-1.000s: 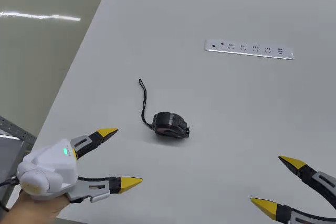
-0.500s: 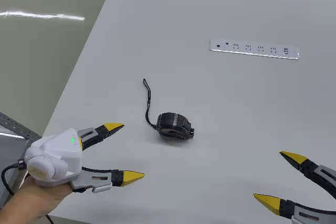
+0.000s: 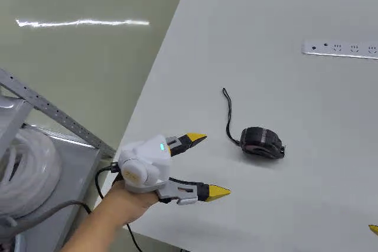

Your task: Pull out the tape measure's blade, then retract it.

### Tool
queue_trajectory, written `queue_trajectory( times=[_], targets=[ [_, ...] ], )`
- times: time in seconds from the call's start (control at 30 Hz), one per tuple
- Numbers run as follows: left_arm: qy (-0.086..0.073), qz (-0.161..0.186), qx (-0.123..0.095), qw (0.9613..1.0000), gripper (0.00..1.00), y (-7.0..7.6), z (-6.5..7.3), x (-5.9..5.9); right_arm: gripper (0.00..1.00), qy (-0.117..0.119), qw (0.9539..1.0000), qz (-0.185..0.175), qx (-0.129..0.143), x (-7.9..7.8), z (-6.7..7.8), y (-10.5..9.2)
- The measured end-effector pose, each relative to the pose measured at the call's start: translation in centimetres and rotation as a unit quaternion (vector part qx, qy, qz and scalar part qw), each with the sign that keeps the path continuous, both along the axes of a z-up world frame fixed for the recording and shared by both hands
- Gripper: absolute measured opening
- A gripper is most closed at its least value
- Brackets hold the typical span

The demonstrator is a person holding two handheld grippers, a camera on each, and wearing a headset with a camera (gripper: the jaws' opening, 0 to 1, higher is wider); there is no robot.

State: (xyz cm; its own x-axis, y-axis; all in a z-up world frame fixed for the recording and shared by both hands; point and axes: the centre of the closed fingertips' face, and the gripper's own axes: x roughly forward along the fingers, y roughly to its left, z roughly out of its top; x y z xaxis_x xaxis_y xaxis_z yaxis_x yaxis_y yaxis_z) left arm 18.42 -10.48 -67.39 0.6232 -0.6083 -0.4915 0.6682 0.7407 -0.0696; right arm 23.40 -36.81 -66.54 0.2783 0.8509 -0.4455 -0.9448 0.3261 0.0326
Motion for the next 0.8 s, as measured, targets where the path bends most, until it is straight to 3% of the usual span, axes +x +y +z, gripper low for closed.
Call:
queue_trajectory(
  times=[0.53,0.8],
  targets=[
    [0.001,0.003,-0.003,1.0,0.72,-0.2,-0.1,-0.1,0.67,-0.001,1.0,-0.003,0.0,-0.3,1.1,0.8],
    [-0.007,0.016,-0.012,0.9998,0.73,-0.2,0.4,1.0,0.67,-0.001,1.0,-0.003,0.001,-0.3,1.3,1.0]
  ],
)
